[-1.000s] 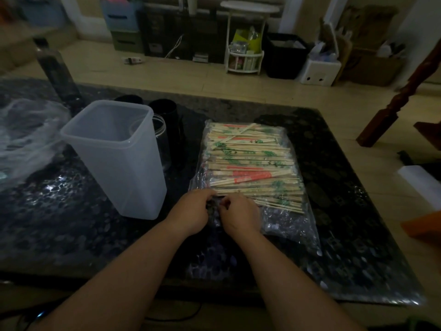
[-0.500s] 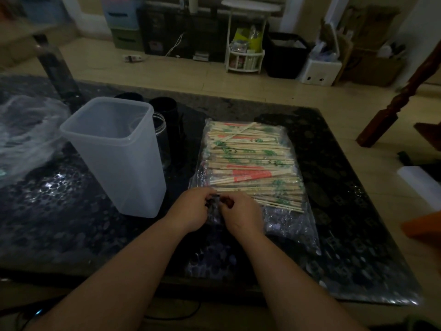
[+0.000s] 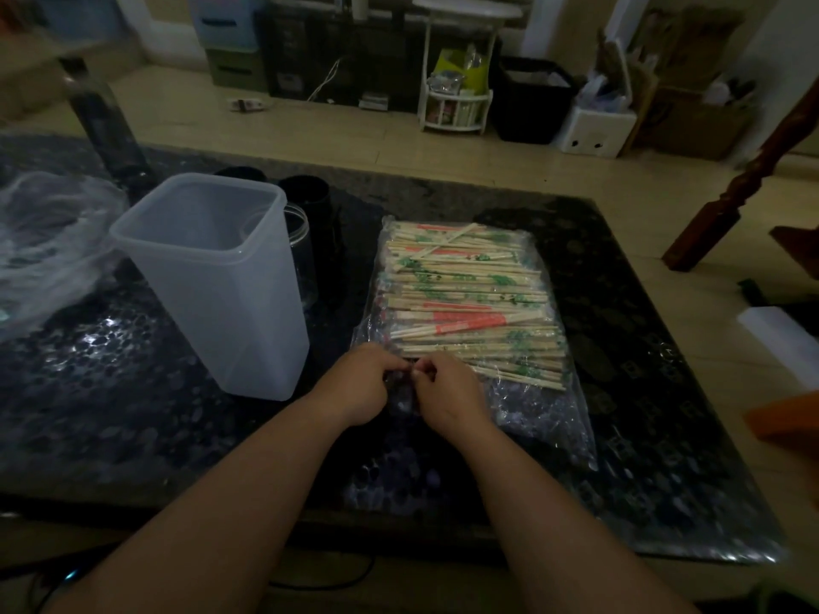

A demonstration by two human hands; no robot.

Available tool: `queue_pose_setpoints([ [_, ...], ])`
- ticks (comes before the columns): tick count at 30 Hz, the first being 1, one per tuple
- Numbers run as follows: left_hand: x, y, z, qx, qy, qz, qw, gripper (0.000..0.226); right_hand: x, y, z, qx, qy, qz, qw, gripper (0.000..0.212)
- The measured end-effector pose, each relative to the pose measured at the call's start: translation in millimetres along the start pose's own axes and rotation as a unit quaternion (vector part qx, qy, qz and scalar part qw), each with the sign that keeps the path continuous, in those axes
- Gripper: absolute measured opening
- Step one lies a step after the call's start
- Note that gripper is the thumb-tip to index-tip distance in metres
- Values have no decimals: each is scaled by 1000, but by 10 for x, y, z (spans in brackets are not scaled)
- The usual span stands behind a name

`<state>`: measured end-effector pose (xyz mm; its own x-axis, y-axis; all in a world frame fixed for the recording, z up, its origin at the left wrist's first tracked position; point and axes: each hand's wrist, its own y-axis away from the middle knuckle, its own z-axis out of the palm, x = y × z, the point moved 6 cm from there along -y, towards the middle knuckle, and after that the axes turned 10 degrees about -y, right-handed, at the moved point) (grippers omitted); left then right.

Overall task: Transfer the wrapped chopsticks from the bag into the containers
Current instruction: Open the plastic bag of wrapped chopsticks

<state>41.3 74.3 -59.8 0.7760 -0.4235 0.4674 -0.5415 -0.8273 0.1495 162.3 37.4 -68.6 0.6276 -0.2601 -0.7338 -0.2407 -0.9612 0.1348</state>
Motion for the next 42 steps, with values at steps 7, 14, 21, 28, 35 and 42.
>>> queue_pose_setpoints([
  [7,39,30,36,-6,-91,-1,996,53,4,63,-169,-47,-66,-21,997,22],
  [14,41,57,25,-3,-157,-19,987,54,97,144,-261,-32,-176,-1,984,26],
  [21,29,69,45,2,-158,-20,987,54,175,205,-251,-43,-181,10,982,26],
  [28,-14,45,73,4,-152,-19,988,55,168,287,-234,-107,-147,3,983,29],
  [35,-57,28,103,11,-138,-22,990,57,106,406,-232,-203,-118,5,972,19],
  [42,-54,56,113,-19,-141,-13,990,55,9,502,-218,-236,80,-34,968,18],
])
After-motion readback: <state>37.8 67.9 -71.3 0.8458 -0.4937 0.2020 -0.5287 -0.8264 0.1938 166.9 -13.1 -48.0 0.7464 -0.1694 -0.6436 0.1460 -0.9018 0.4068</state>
